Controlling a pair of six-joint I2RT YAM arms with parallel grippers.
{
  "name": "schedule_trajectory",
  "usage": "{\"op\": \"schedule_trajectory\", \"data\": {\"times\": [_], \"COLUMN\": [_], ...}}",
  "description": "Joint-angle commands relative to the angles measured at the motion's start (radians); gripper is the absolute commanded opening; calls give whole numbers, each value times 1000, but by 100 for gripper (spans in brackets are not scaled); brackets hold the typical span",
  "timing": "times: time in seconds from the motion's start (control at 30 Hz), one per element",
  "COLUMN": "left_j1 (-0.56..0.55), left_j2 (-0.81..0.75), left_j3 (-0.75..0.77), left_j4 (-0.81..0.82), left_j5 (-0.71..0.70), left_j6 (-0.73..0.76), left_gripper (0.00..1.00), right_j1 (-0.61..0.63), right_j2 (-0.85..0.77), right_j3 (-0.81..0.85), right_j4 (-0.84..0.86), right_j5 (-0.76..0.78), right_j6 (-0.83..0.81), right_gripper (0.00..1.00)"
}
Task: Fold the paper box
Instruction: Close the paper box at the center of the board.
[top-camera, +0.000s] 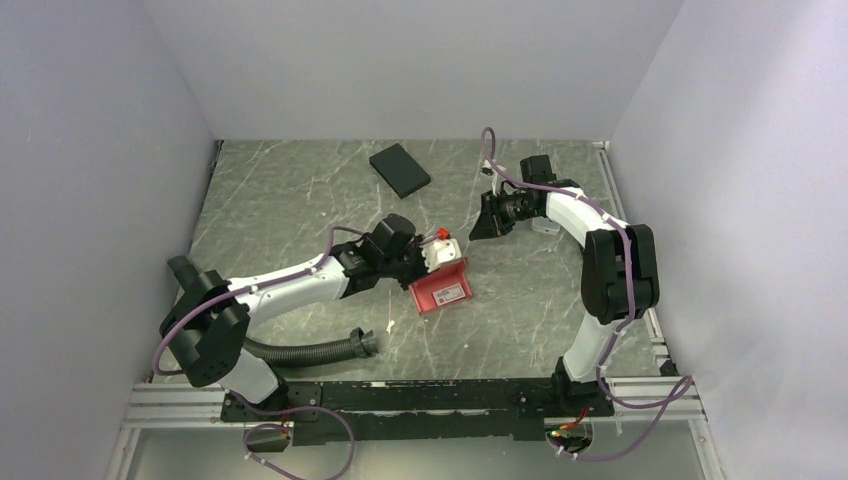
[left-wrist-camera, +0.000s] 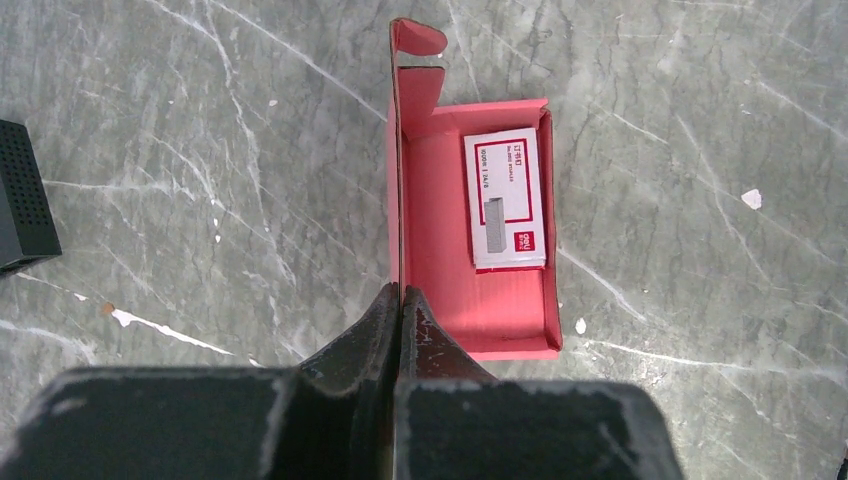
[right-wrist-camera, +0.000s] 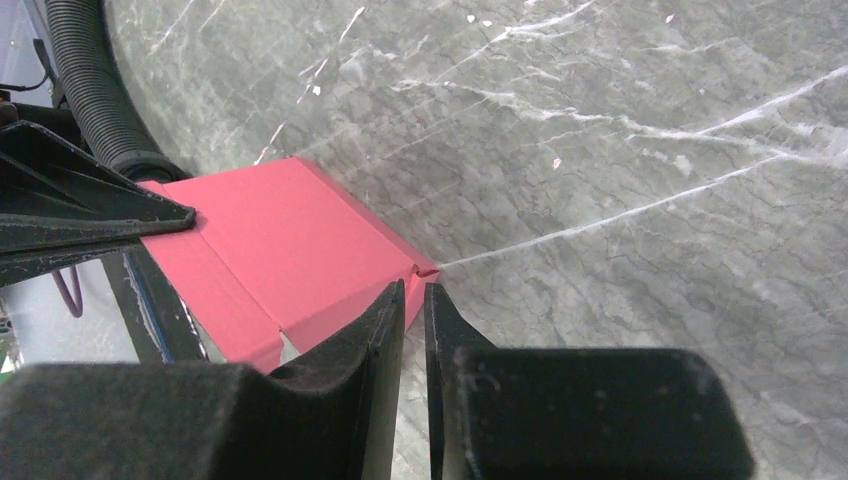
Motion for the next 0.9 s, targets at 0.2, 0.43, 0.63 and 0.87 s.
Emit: {"op": "schedule_trajectory", "data": {"times": [0.2, 0.43, 0.63, 0.87], "left_j1": [-12, -33, -53, -59], "left_j2": [-17, -10, 0, -9], "left_j3": [-8, -22, -28, -58], "left_j4": [-42, -52, -64, -43], "left_j5": [6, 5, -14, -19], "left_j6": [30, 19, 13, -13], "left_gripper": [4, 4, 4, 5], "right_j1": [-6, -3, -4, -3], "right_j2": [13, -11, -73, -196], "right_j3": [24, 23, 3, -43], "right_j4": [-28, -30, -20, -65], "right_j5": [-46, -55, -96, -163], "right_j6": [-33, -51, -92, -312], "right_gripper": [16, 16, 21, 39]}}
